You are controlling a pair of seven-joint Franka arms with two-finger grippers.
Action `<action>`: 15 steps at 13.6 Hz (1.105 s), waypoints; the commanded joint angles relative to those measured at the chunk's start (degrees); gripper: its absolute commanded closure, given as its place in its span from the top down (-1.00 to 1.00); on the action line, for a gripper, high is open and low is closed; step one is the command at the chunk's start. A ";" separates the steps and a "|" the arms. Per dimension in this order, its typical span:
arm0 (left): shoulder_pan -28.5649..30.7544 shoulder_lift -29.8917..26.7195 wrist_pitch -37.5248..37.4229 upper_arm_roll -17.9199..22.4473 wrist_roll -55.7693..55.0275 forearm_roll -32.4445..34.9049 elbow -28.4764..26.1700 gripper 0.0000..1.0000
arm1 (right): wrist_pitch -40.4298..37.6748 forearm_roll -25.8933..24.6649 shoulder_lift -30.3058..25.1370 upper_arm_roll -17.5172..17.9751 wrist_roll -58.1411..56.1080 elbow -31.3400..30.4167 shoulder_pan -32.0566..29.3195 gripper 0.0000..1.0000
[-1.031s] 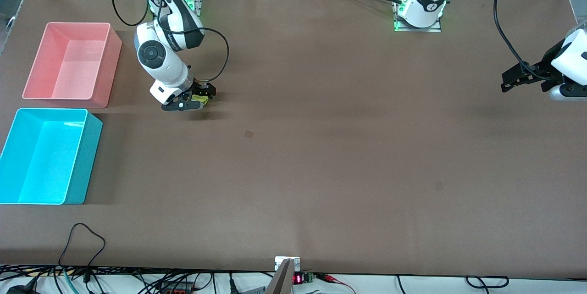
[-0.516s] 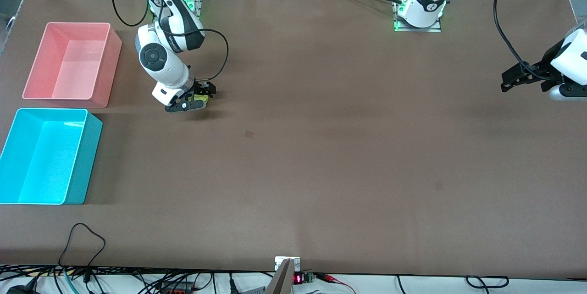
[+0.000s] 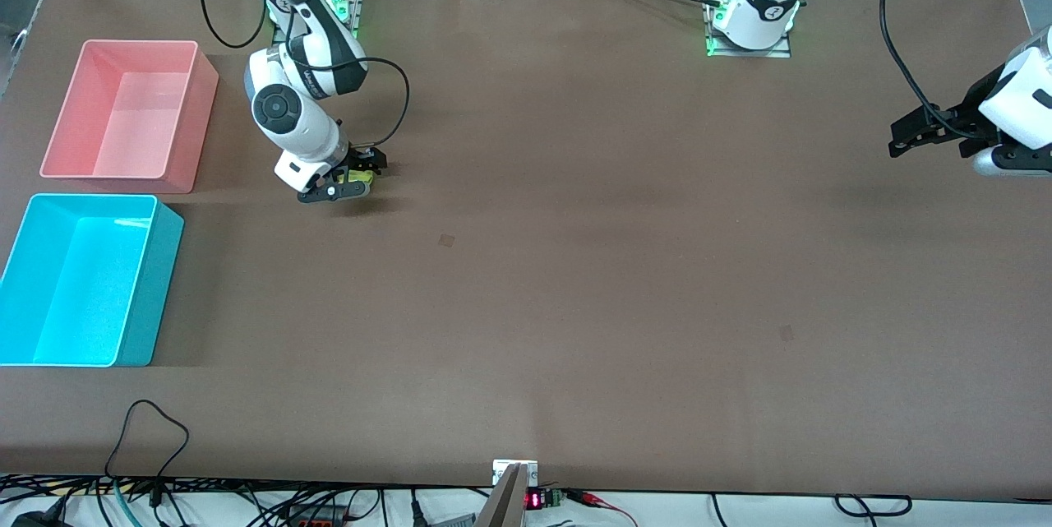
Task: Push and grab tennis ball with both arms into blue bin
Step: 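Lift the tennis ball with the right gripper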
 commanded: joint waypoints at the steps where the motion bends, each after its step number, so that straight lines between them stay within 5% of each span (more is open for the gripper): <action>1: -0.11 0.12 -2.46 -0.75 0.31 -0.79 1.83 1.00 | 0.86 -0.55 0.30 0.14 -0.86 -0.27 -0.51 1.00; 5: -0.11 0.12 -4.14 -1.28 0.22 -0.44 2.54 1.00 | 0.86 -0.64 0.92 0.14 -0.94 -0.35 -0.51 1.00; 15: -0.20 0.47 -3.52 -3.48 0.13 -0.17 4.12 1.00 | 0.33 -0.55 0.92 0.06 -1.21 0.70 -0.51 -0.83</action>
